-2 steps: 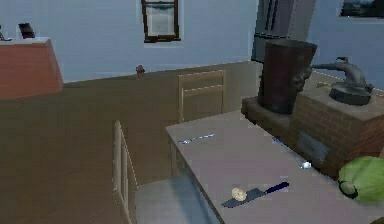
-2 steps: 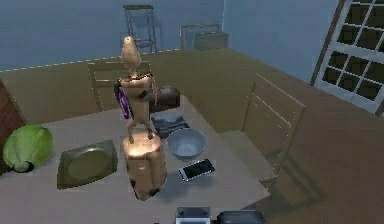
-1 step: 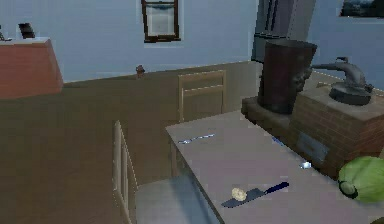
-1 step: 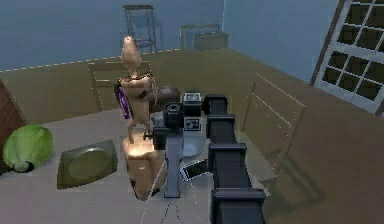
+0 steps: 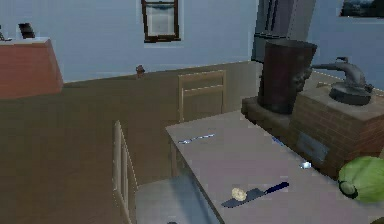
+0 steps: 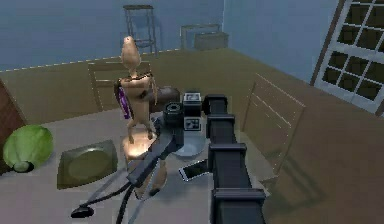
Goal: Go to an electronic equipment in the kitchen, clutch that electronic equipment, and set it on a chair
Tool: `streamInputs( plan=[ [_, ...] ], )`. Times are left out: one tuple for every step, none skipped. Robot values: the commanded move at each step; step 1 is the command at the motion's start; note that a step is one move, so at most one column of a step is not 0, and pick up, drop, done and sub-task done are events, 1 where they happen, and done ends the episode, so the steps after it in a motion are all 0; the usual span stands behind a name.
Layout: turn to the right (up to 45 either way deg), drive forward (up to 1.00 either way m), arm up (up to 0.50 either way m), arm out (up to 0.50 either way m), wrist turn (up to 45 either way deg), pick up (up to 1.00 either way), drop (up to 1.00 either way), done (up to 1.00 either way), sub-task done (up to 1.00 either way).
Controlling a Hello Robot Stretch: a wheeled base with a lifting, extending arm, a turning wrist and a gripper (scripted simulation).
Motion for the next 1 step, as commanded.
streamInputs(
  plan=[
    [0.0,0.0,0.0,0.0,45.0,0.0,0.0,0.0,0.0]
  ],
)
